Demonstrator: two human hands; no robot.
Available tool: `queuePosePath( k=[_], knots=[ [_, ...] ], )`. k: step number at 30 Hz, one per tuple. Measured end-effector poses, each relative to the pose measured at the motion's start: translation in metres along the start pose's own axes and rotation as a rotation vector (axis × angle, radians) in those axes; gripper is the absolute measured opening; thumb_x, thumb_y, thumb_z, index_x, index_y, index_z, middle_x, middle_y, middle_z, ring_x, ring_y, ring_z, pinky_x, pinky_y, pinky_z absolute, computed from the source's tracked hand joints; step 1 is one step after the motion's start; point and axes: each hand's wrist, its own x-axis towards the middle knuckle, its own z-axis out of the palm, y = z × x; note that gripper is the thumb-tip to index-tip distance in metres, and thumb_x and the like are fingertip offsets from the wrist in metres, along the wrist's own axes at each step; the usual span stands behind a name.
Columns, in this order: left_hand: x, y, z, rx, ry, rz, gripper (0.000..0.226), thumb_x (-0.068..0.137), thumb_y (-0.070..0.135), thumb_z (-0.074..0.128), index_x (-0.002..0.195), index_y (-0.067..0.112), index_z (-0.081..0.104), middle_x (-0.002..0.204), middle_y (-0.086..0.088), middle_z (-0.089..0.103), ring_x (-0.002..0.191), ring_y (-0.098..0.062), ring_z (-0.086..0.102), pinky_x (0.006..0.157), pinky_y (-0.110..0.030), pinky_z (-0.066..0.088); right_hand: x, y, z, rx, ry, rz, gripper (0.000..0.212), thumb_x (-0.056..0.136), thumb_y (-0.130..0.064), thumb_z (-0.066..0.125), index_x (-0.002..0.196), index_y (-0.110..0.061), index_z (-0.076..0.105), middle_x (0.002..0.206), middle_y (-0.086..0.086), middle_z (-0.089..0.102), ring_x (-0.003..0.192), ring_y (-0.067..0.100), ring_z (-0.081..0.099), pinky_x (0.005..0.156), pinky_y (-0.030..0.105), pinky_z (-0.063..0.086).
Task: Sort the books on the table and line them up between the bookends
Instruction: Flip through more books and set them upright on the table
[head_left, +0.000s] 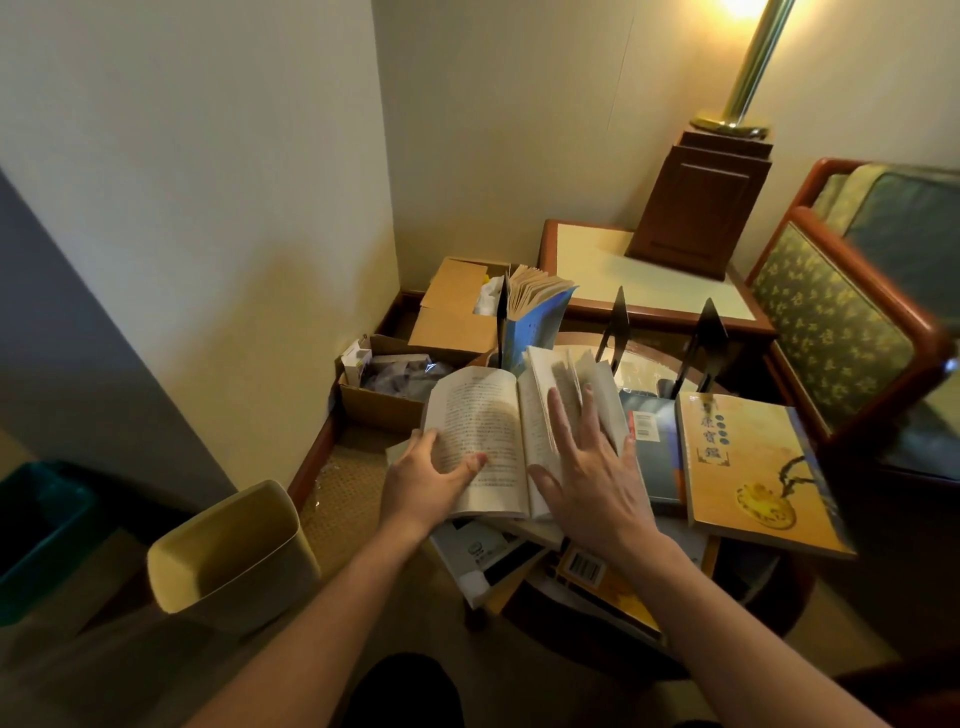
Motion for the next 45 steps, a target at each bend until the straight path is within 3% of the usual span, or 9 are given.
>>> queuePosePath(
  k=[4,7,12,20,25,32,38,41,45],
  knots=[
    [-0.002,0.009,-0.003,0.043,0.002,-0.021,0.085,0.084,0.068,0.062,0.152,0.022,0.038,0.165,-0.006,0.024,0.142,-0.032,0.04,0.103,-0.045,0.048,-0.008,0.0,-0.012,0.097,-0.04,0.093,0.104,0.093,-0.055,0.051,0.148,-0.036,-0.036,0.164,0.007,-0.026,0.153,0.031,-0.007,0.119,0.066,-0.002],
    [-0.001,0.009,-0.006,0.077,0.006,-0.044,0.09,0.079,0.074,0.063,0.151,0.024,0.04,0.162,-0.007,0.032,0.14,-0.034,0.041,0.105,-0.05,0.048,-0.013,0.0,-0.016,0.255,0.038,0.155,0.102,0.092,-0.038,0.056,0.155,-0.027,-0.023,0.155,0.003,0.037,0.145,0.03,0.033,0.117,0.062,-0.011],
    [0.001,0.008,-0.013,0.068,0.016,-0.049,0.101,0.072,0.076,0.069,0.151,0.021,0.038,0.144,-0.005,0.052,0.129,-0.029,0.05,0.097,-0.045,0.053,-0.011,0.003,-0.027,0.164,0.047,0.236,0.027,0.1,-0.026,0.046,0.124,-0.017,0.055,0.107,-0.001,0.07,0.109,0.025,0.066,0.122,0.06,-0.003],
    [0.004,0.016,-0.022,-0.051,0.05,0.002,0.108,0.061,0.068,0.083,0.149,0.023,0.041,0.132,-0.002,0.06,0.119,-0.025,0.056,0.091,-0.046,0.058,-0.006,-0.013,-0.056,0.186,0.073,0.14,0.02,0.101,-0.031,0.045,0.102,-0.023,0.063,0.097,-0.006,0.068,0.102,0.017,0.065,0.122,0.056,0.017],
    [0.002,0.024,-0.018,-0.236,0.083,0.058,0.089,0.071,0.044,0.087,0.146,0.024,0.045,0.125,0.005,0.06,0.113,-0.016,0.058,0.078,-0.023,0.054,0.0,-0.046,-0.067,0.248,0.022,0.011,0.03,0.097,-0.035,0.054,0.12,-0.017,0.053,0.121,0.003,0.063,0.096,0.018,0.062,0.079,0.031,0.059],
    [0.005,0.032,-0.031,-0.514,0.122,-0.069,0.04,0.105,0.046,0.041,0.137,0.024,0.052,0.117,0.001,0.064,0.095,-0.012,0.063,0.078,-0.036,0.059,0.006,-0.066,-0.033,0.296,-0.166,-0.01,0.099,0.089,-0.069,0.051,0.16,-0.024,-0.002,0.168,-0.002,0.004,0.142,0.026,0.039,0.109,0.051,0.045],
    [0.008,0.023,-0.029,-0.501,0.033,-0.087,0.05,0.094,0.052,0.062,0.134,0.024,0.052,0.111,0.007,0.066,0.093,-0.014,0.069,0.079,-0.037,0.062,0.013,-0.052,-0.023,0.318,-0.241,-0.167,0.056,0.109,-0.033,0.032,0.158,-0.011,0.02,0.165,0.006,0.022,0.153,0.024,0.017,0.124,0.039,0.011],
    [0.008,0.011,-0.018,-0.414,-0.08,-0.084,0.087,0.078,0.06,0.076,0.148,0.024,0.04,0.128,0.002,0.06,0.101,-0.017,0.067,0.081,-0.042,0.062,0.023,-0.027,-0.01,0.06,-0.304,-0.12,0.06,0.102,-0.05,0.02,0.159,-0.033,0.012,0.167,0.0,0.015,0.153,0.038,0.008,0.118,0.067,0.013],
    [0.008,0.002,-0.012,-0.338,-0.19,-0.111,0.11,0.072,0.061,0.08,0.159,0.026,0.021,0.151,-0.005,0.044,0.125,-0.025,0.054,0.098,-0.049,0.054,0.03,-0.012,0.0,0.05,-0.374,-0.044,0.055,0.103,-0.057,0.024,0.155,-0.052,0.005,0.168,-0.002,-0.004,0.15,0.044,-0.015,0.116,0.067,-0.004]
  ],
)
